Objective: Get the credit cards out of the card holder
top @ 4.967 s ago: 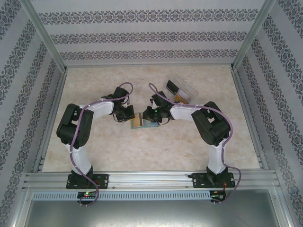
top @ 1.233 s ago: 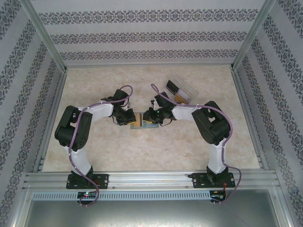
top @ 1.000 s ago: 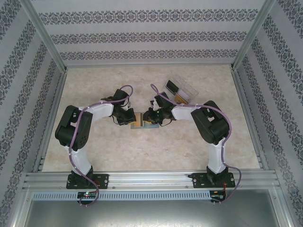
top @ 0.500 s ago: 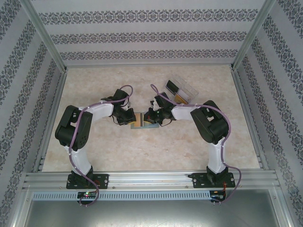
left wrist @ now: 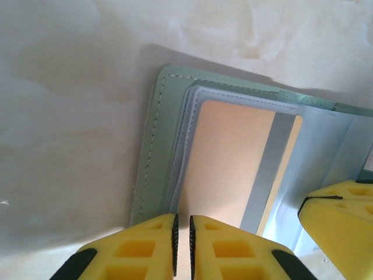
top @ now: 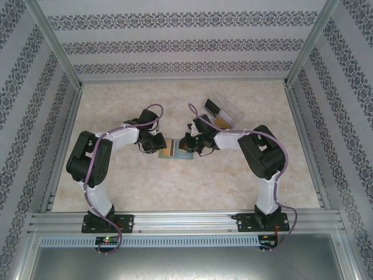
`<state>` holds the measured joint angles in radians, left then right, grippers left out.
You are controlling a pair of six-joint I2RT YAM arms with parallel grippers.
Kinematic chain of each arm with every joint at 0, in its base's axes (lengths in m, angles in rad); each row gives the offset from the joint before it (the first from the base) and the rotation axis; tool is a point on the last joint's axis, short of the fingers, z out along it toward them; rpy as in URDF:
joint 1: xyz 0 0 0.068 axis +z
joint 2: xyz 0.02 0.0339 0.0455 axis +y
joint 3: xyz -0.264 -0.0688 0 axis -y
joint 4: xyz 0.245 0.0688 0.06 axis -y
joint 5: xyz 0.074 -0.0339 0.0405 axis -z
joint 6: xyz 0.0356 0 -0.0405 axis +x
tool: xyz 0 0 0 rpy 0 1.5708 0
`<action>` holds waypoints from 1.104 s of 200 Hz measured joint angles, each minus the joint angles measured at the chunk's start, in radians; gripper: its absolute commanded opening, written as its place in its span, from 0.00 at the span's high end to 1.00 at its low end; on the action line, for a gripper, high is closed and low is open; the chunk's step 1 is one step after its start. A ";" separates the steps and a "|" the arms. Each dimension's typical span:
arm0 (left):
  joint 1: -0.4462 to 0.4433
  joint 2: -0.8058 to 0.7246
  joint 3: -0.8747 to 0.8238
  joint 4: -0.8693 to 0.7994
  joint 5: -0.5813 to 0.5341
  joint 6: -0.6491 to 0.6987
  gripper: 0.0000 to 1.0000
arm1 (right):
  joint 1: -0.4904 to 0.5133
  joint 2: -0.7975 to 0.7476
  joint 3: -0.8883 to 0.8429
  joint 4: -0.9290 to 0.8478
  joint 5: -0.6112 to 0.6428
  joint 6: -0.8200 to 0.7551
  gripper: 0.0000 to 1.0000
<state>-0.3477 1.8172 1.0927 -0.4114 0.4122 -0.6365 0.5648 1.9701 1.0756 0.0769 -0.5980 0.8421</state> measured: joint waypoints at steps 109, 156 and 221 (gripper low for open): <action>0.000 0.005 0.000 -0.002 0.003 0.008 0.89 | 0.016 0.043 0.053 0.000 -0.021 0.020 0.78; 0.001 0.016 0.000 0.000 0.029 0.008 0.89 | 0.016 0.056 0.070 -0.021 -0.021 0.020 0.82; 0.002 0.020 0.000 0.001 0.043 0.008 0.90 | 0.015 0.059 0.070 -0.023 -0.022 0.025 0.92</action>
<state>-0.3458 1.8374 1.0927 -0.4107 0.4557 -0.6289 0.5797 2.0289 1.1454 0.0544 -0.6197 0.8669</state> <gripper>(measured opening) 0.105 0.098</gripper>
